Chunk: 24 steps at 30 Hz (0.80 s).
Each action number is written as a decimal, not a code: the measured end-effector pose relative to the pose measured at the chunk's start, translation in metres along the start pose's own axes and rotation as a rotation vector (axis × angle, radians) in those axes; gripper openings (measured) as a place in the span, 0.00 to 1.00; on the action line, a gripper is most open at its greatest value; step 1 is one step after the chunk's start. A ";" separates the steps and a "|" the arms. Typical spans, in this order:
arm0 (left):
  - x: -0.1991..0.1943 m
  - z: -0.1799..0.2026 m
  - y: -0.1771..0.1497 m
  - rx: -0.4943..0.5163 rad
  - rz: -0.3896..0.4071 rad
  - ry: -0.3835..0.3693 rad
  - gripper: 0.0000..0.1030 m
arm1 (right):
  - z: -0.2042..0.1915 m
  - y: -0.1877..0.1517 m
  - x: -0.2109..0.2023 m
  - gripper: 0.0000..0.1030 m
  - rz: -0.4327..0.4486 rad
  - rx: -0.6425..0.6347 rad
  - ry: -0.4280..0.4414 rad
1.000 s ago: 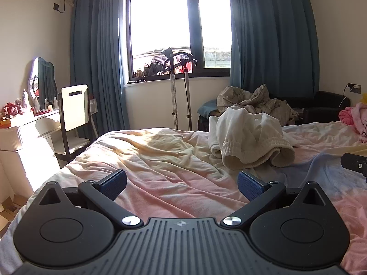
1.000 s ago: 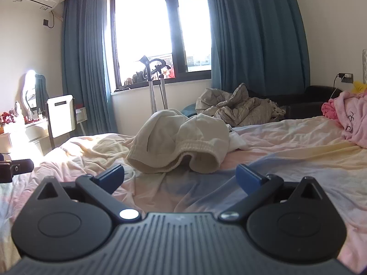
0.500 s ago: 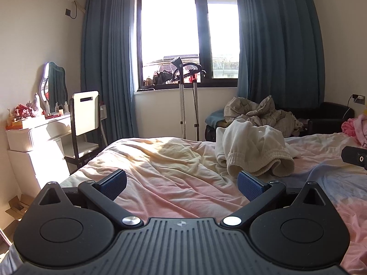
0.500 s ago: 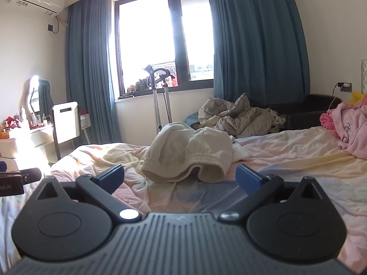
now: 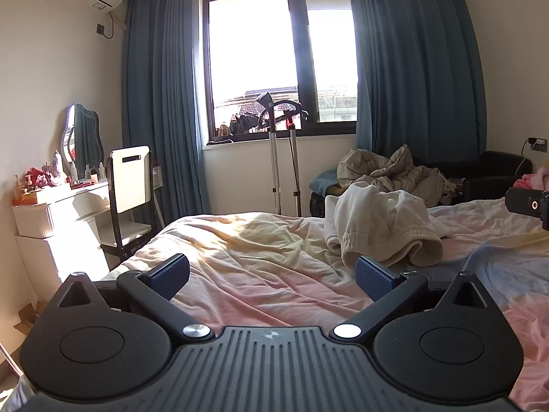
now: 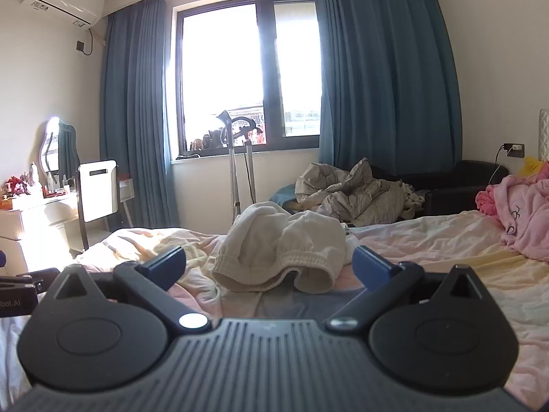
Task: Fold clothes
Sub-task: 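Move both grippers toward the cream sweatpants on the bed, then grasp the sweatpants cuff with the left gripper and lift it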
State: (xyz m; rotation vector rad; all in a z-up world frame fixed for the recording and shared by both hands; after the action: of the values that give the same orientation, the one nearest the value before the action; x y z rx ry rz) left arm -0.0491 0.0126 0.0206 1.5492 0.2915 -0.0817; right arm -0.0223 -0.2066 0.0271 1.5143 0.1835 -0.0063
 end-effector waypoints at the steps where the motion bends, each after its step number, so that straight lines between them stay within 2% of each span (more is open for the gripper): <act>1: 0.005 0.002 0.000 0.013 -0.005 -0.002 1.00 | 0.000 0.003 0.005 1.00 0.010 -0.012 -0.009; 11: 0.078 0.024 0.004 0.055 -0.064 -0.015 1.00 | 0.020 -0.001 0.077 1.00 -0.071 -0.019 -0.019; 14: 0.107 0.036 -0.004 0.112 -0.097 -0.027 1.00 | 0.028 -0.001 0.098 1.00 -0.103 0.002 -0.032; 17: 0.137 0.048 -0.015 0.175 -0.118 -0.003 1.00 | 0.038 -0.007 0.112 1.00 -0.134 0.023 -0.057; 21: 0.181 0.061 -0.028 0.238 -0.139 0.026 0.98 | 0.058 -0.034 0.136 1.00 -0.157 0.133 -0.047; 24: 0.212 0.072 -0.035 0.264 -0.141 0.029 0.96 | 0.070 -0.056 0.152 1.00 -0.150 0.164 -0.109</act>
State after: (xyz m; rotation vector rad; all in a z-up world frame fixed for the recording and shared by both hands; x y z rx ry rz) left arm 0.1565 -0.0317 -0.0638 1.7913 0.4261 -0.2162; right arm 0.1294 -0.2626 -0.0437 1.6557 0.2127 -0.2283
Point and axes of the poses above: each gripper's, at about its wrist camera, not at the fingertips, and x roughly the way its jaws point, z to its right, y to its top, the point moved 2 cm from there along x, roughly the way its jaws point, and after that the axes turned 7 degrees about -x, right-handed, at the moved point
